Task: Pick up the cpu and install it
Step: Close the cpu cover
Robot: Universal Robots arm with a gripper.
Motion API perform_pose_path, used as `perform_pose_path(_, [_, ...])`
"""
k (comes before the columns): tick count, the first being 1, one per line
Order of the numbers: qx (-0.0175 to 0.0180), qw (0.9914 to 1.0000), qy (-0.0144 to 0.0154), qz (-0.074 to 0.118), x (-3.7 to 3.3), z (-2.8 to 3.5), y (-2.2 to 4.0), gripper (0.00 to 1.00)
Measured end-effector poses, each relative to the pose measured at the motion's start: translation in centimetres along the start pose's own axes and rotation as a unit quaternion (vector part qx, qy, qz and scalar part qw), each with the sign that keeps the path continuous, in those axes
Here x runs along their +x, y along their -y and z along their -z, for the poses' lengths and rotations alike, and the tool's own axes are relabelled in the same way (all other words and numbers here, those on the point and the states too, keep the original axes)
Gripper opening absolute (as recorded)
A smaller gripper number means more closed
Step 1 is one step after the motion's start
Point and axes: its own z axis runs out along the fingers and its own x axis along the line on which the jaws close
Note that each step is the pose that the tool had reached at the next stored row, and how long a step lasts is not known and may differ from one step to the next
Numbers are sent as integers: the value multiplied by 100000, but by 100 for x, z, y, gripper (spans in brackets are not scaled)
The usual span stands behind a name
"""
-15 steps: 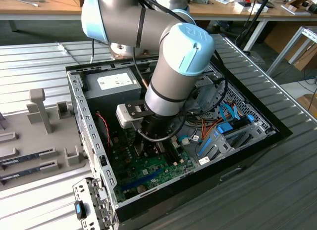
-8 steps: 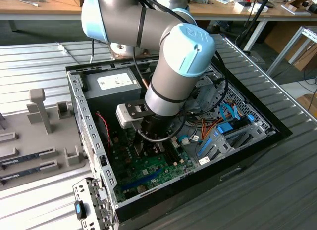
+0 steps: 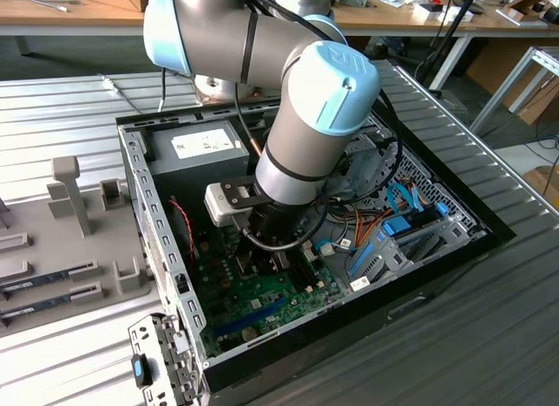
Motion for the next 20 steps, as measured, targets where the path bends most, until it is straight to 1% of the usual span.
perform_pose_path(4, [1, 100000, -3, 6, 0, 0, 0, 39])
perform_pose_path(7, [3, 100000, -25, 3, 14, 1, -15, 39])
perform_pose_path(11, [11, 100000, -15, 1, 62, -1, -44, 39])
perform_pose_path(14, [0, 100000, -28, 13, 104, 1, -48, 39])
perform_pose_path(18, [5, 100000, -17, -19, 111, 9, -43, 39])
perform_pose_path(20, [9, 100000, 127, -109, 111, 29, -37, 39])
